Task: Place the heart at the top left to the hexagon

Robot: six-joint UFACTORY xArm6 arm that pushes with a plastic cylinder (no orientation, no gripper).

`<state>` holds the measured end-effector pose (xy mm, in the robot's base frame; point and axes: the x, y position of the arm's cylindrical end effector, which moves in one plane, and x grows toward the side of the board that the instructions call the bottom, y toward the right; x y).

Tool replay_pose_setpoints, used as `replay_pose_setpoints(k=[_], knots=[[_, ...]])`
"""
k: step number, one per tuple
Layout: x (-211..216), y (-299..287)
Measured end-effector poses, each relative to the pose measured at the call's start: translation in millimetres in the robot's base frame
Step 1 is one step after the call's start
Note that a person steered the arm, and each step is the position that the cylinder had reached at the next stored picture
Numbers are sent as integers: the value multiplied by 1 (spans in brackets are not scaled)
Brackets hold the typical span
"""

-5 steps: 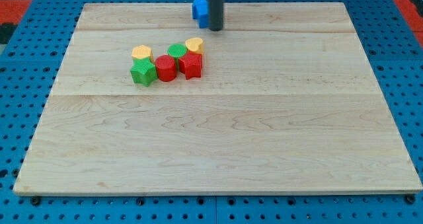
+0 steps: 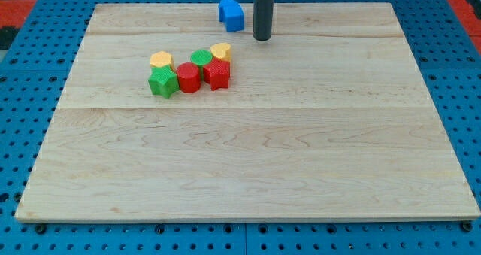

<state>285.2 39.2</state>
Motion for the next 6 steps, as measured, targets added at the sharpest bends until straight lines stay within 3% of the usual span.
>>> replay_pose_setpoints(k=[3,6], knots=[[54,-8],[27,-150]])
